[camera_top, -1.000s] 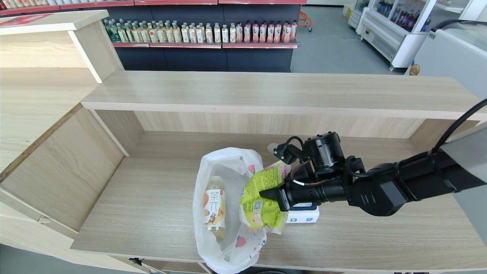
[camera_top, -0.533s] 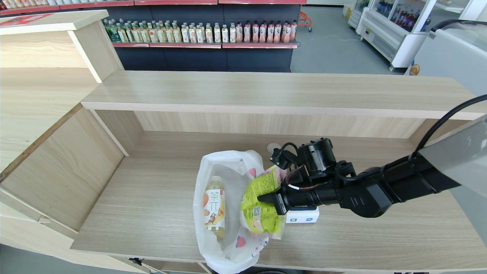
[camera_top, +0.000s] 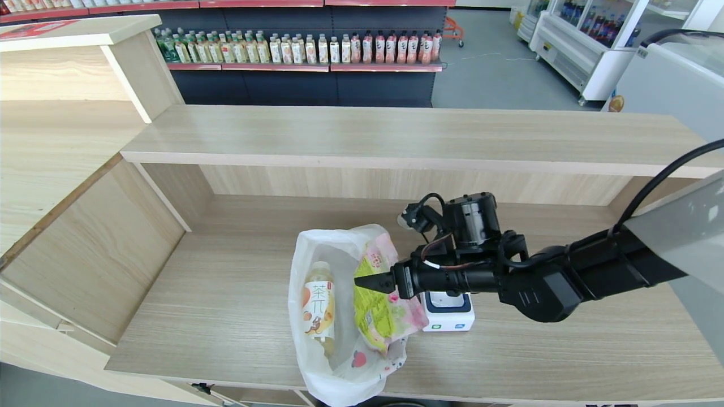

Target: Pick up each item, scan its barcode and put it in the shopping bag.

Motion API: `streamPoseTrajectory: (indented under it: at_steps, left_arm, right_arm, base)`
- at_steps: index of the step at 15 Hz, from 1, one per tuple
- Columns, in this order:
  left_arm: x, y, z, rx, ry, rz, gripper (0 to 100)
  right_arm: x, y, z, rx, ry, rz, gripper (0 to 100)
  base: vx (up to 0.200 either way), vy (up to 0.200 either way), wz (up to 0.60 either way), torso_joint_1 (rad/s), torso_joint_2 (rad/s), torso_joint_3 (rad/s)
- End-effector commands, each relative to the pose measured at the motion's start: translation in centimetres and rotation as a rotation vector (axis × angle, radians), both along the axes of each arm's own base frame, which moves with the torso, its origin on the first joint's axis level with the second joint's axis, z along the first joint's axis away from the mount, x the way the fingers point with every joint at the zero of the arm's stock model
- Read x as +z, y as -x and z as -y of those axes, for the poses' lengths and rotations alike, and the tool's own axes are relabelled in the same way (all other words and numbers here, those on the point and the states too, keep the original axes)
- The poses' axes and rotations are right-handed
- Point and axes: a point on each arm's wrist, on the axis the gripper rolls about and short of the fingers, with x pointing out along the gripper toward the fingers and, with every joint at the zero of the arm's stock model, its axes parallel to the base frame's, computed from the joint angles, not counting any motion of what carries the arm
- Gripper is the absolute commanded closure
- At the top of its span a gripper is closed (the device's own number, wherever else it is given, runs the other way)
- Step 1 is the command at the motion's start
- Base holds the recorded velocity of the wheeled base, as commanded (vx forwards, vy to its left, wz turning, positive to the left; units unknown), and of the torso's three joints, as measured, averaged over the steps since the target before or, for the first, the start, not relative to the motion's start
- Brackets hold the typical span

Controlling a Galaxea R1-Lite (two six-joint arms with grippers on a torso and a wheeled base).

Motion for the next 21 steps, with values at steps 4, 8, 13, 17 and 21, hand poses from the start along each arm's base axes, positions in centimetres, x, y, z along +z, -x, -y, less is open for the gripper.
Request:
streamPoseTrajectory:
  at_steps: [4, 8, 13, 17, 21]
  left_arm:
    - [0.0, 0.0, 0.0, 0.0, 0.0, 0.0, 0]
    - [0.0, 0.0, 0.0, 0.0, 0.0, 0.0, 0]
    - [0.0, 0.0, 0.0, 0.0, 0.0, 0.0, 0]
    - [0.0, 0.0, 0.0, 0.0, 0.0, 0.0, 0]
    - [0.0, 0.0, 0.0, 0.0, 0.0, 0.0, 0]
  right_arm:
    - [4.5, 1.0, 4.4, -0.084, -0.06, 0.076, 0]
    - [7.5, 4.3, 10.4, -0.205, -0.083, 0.134, 0]
    - [10.0, 13.6, 17.2, -0.477, -0.009, 0.337, 0]
    - [4.2, 22.7, 20.6, -0.704, 0.179, 0.406, 0]
    - [-1.3, 30.0, 22.8, -0.88, 0.191, 0.496, 0]
  base:
    - [0.0, 0.0, 0.0, 0.0, 0.0, 0.0]
    - [0.0, 0.0, 0.0, 0.0, 0.0, 0.0]
    - [0.0, 0.0, 0.0, 0.0, 0.0, 0.0]
    - [0.0, 0.0, 0.0, 0.0, 0.0, 0.0]
    - [0.0, 0.0, 0.0, 0.0, 0.0, 0.0]
